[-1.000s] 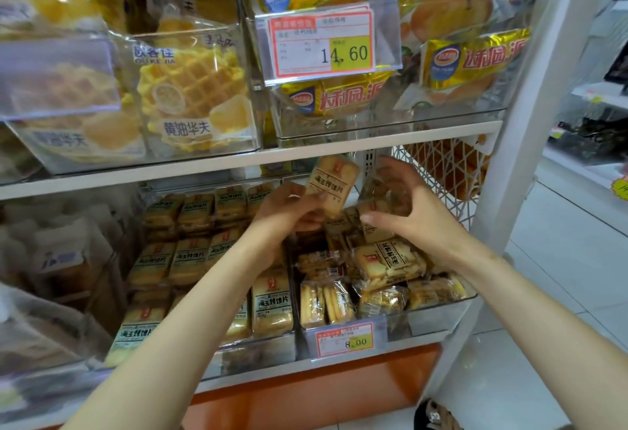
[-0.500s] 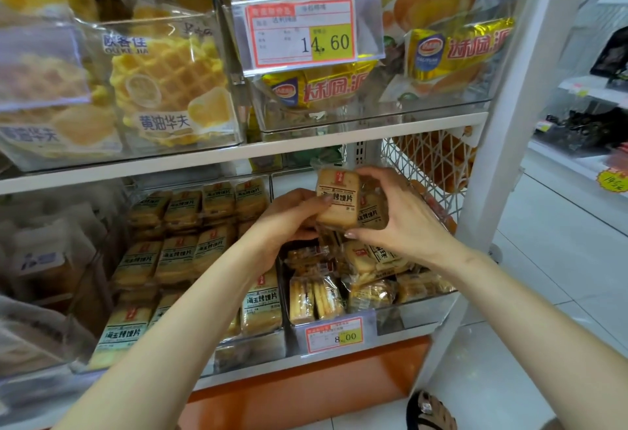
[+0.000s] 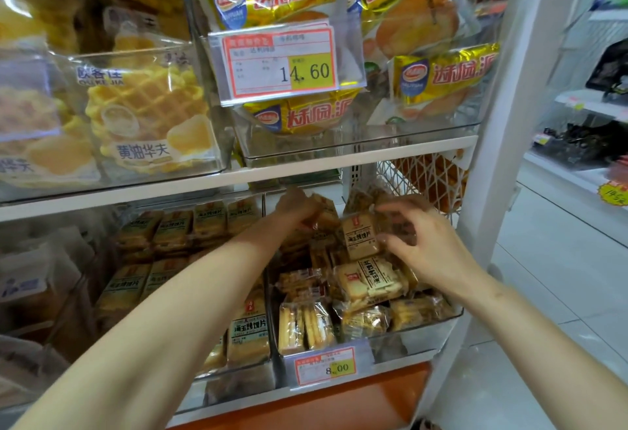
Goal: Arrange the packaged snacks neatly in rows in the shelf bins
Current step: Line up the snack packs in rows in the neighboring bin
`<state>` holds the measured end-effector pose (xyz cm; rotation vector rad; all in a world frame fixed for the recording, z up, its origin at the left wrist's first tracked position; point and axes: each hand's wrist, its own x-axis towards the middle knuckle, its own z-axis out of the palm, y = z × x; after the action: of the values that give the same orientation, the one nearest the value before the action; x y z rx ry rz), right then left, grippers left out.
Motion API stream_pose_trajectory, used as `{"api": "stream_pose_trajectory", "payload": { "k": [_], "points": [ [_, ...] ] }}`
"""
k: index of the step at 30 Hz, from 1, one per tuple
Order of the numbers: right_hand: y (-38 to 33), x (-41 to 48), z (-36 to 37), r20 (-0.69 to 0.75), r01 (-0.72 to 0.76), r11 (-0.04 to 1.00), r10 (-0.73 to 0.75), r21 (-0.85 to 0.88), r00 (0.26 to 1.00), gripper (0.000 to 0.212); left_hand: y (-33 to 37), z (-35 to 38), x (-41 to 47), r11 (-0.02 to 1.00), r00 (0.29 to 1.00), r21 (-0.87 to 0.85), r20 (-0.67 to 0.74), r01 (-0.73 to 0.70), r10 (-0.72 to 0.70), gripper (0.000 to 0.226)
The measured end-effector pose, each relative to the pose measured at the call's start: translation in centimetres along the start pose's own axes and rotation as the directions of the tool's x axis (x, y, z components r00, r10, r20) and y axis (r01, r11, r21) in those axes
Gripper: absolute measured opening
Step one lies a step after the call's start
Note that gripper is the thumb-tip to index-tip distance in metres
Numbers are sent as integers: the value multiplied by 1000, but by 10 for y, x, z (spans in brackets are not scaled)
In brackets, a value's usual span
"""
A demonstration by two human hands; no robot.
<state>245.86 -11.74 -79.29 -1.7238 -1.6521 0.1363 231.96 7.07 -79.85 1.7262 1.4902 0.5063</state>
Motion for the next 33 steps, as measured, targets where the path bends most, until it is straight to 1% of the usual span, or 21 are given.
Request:
{"api": "stream_pose_trajectory", "payload": {
  "k": [1,2,3,4,5,6,7,8,9,11,13,16,18,19,21,23,24,27,30,31,33],
  "points": [
    [1,0,-1,-11,-1,1000,1,3,1000,35,-3,6,4,994,999,103,-44,-28,32,47],
    [1,-1,-3,-20,1,1000,-1,4,1000,34,-6,9,5,958,993,280,-77,-68,93,43],
    [1,-1,-3,-25,4,1000,-4,4,1000,33,-9,11,5,868,980,484,-89,-112,176,42],
    [1,-1,-4,-26,6,1000,-6,6,1000,32,-10,11,2,747,964,651,-86,-138,253,43],
    [1,-1,-5,-24,2,1000,-2,12,1000,31,-11,8,-1,647,943,745,-78,-159,322,44],
    [1,-1,-5,-19,-7,1000,7,17,1000,30,-12,5,2,597,933,783,-60,-176,355,43],
    [2,-1,-5,-15,-13,1000,13,17,1000,30,-14,0,7,582,925,785,-29,-213,379,41],
    [2,-1,-5,-11,-14,1000,14,14,1000,30,-16,-5,14,608,919,743,23,-279,394,38],
    [2,-1,-4,-10,-13,1000,13,11,1000,29,-20,-10,19,638,902,675,98,-370,420,34],
    [2,-1,-4,-4,-12,1000,12,11,1000,29,-24,-19,26,637,848,564,283,-525,447,25],
    [2,-1,-4,1,-10,1000,10,6,1000,27,-23,-23,25,606,811,539,413,-585,415,24],
    [3,-1,-4,-1,-5,1000,5,7,1000,25,-21,-29,26,563,789,559,497,-609,361,26],
    [4,0,-4,-1,-6,1000,6,7,1000,24,-21,-32,27,531,795,596,503,-603,338,27],
    [5,0,-3,-2,-6,1000,6,6,1000,24,-21,-31,26,508,809,631,475,-587,346,27],
    [6,1,-3,-3,-4,1000,4,6,1000,22,-22,-24,20,420,828,722,403,-549,390,27],
    [7,2,-2,6,-6,1000,6,5,1000,21,-22,-10,14,311,819,797,357,-518,449,32],
    [7,2,-1,13,-8,1000,8,4,1000,21,-23,-3,12,293,813,804,354,-517,462,35],
    [8,3,1,16,-2,1000,2,6,1000,21,-21,-4,18,366,840,771,386,-521,382,38],
    [8,4,0,10,-7,1000,7,3,1000,21,-19,-24,34,510,832,663,494,-548,252,24],
    [8,4,0,9,-9,1000,9,3,1000,21,-19,-26,34,547,823,624,497,-558,273,22],
    [10,5,1,21,-12,1000,12,3,1000,21,-23,-23,34,606,816,550,439,-574,375,29]
  ]
}}
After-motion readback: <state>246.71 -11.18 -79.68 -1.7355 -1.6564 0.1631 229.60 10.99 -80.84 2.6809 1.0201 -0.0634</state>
